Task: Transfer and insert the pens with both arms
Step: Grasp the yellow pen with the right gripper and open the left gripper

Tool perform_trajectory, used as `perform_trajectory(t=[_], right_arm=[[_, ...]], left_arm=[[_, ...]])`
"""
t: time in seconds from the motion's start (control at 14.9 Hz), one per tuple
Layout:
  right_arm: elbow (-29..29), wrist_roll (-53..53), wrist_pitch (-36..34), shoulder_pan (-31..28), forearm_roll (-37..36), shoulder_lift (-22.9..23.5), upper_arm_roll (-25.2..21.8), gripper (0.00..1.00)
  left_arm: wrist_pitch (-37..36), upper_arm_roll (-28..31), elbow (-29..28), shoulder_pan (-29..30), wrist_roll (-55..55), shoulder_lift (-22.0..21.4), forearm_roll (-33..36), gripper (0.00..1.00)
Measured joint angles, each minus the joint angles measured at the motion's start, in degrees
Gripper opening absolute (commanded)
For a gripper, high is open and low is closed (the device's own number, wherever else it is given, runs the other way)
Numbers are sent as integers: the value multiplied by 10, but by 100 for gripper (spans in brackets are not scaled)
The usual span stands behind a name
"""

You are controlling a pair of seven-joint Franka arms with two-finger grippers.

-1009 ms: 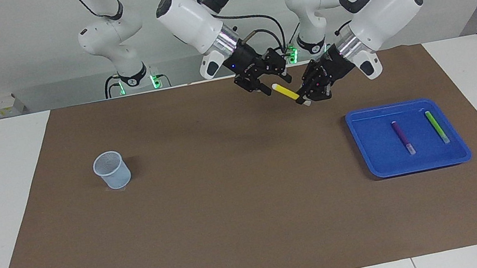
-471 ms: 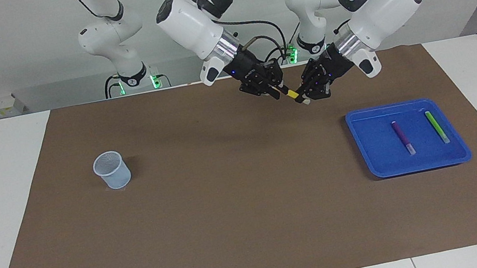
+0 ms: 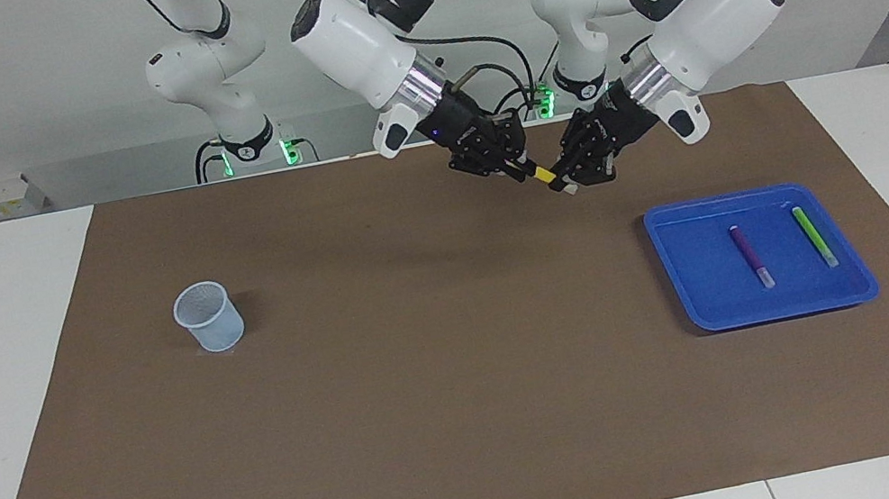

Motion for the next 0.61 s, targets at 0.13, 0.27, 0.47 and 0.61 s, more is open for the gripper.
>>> perform_trajectory(t=[0.13,0.27,0.47,0.61], right_arm=[[0,0,0,0,0,0,0,0],[0,0,0,0,2,0,0,0],[0,0,-1,-2,2,2,-1,0],[0,-14,-12,-10,2,3,-1,0]], left_arm=[[0,0,0,0,0,0,0,49],[1,0,0,-1,8,-1,0,53],[1,0,0,-10,16,-9,0,53],[1,0,0,-11,29,-12,0,51]])
